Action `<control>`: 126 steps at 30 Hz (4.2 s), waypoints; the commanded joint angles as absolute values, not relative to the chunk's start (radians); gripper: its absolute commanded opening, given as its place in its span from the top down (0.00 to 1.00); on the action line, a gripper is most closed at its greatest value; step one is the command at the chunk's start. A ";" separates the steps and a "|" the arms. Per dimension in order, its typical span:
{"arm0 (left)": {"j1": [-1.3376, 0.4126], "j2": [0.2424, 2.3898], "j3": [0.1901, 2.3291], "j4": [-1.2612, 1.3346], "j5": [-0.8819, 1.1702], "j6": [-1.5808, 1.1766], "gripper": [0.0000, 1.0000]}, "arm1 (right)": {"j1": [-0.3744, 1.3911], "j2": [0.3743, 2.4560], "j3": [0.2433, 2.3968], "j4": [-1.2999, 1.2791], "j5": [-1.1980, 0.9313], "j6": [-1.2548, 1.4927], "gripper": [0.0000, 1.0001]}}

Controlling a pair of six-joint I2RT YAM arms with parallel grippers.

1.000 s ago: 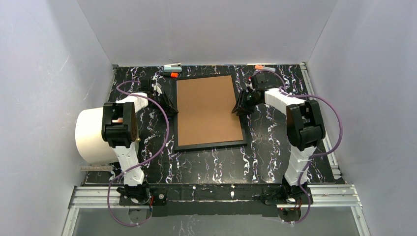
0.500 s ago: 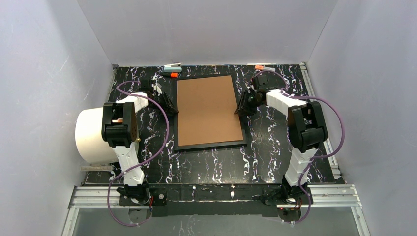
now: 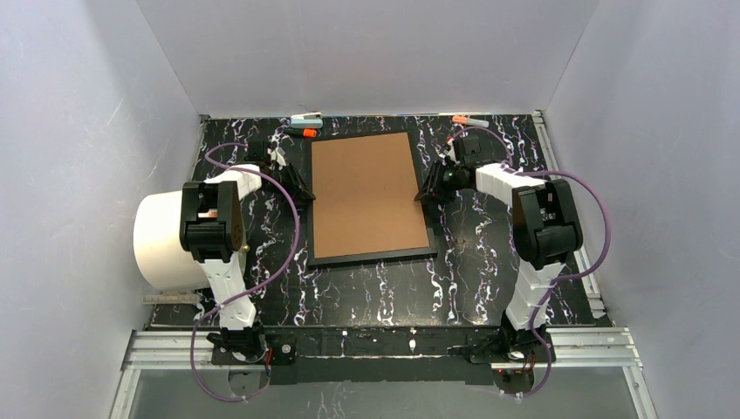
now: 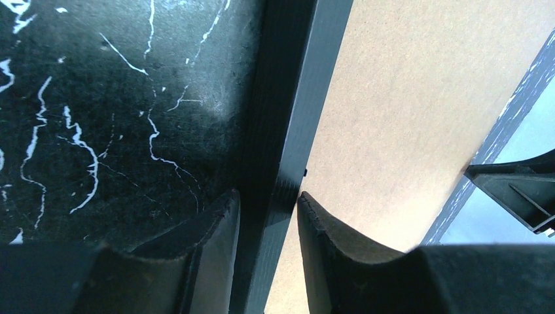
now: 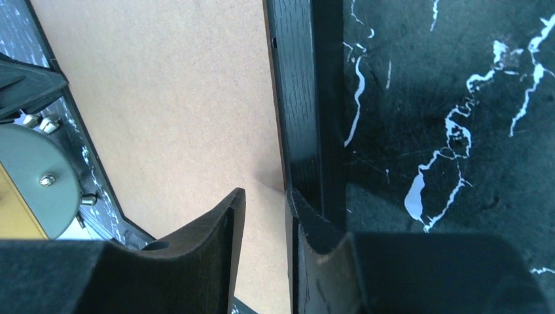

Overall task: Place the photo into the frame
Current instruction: Install the photo frame at the center of the board, then adjust the photo frame at the center of the board.

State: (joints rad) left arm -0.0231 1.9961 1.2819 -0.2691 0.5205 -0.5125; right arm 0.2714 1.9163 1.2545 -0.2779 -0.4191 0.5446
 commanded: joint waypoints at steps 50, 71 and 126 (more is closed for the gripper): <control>-0.029 2.115 1.503 -0.247 0.392 -0.491 0.10 | 0.311 2.196 1.700 -0.077 -0.406 0.544 0.47; -0.046 2.363 1.766 -0.116 0.526 -0.565 0.25 | 0.233 2.469 2.032 -0.128 -0.372 0.535 0.16; -0.352 1.927 1.719 -0.680 -0.042 -0.414 0.02 | 0.127 1.578 1.142 -0.466 -0.161 0.394 0.22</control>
